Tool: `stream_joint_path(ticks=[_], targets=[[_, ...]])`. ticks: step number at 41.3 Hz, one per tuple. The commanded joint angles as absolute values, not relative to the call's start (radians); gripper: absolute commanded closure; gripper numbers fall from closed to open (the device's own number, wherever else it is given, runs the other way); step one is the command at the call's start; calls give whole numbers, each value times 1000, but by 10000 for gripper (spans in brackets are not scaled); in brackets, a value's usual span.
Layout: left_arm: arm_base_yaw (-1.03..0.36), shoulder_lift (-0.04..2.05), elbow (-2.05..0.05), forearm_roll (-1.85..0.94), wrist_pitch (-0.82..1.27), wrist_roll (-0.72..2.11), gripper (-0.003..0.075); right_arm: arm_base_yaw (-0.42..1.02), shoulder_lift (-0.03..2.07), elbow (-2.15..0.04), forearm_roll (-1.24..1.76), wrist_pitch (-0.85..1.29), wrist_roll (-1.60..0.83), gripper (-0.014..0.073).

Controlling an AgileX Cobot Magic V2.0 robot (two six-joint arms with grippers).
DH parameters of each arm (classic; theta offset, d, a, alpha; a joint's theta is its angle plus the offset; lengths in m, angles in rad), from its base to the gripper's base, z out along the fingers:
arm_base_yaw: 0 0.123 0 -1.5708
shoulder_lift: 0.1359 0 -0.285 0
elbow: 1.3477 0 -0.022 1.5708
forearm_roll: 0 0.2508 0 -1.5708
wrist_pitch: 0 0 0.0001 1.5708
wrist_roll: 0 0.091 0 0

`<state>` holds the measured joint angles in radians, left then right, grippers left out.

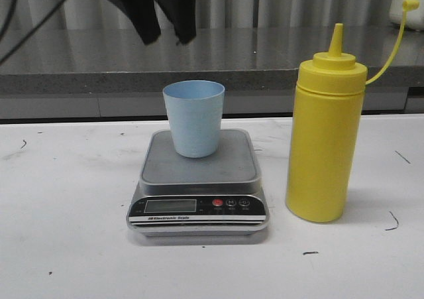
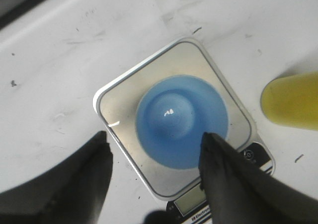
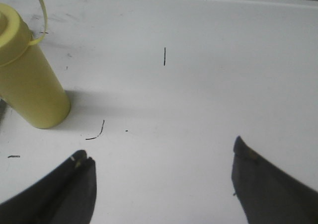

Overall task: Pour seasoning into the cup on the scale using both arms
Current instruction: 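Set the cup on the scale, open the left gripper, withdraw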

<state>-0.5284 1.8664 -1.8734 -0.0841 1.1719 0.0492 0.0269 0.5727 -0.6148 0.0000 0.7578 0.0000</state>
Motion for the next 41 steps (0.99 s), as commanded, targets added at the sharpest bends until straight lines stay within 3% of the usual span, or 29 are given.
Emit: stream_joint_path(ticks=[1,24,41], targets=[[-534,1713,-1837,-89,1115,35,332,21,582,-644,0,701,-12,13],[-534,1013,-1181,-45,876,-9,332,21,582,-644,0,701,-12,13],[-534,448,-858,-46,859,-75,332,21,582,-644,0,701,-12,13]])
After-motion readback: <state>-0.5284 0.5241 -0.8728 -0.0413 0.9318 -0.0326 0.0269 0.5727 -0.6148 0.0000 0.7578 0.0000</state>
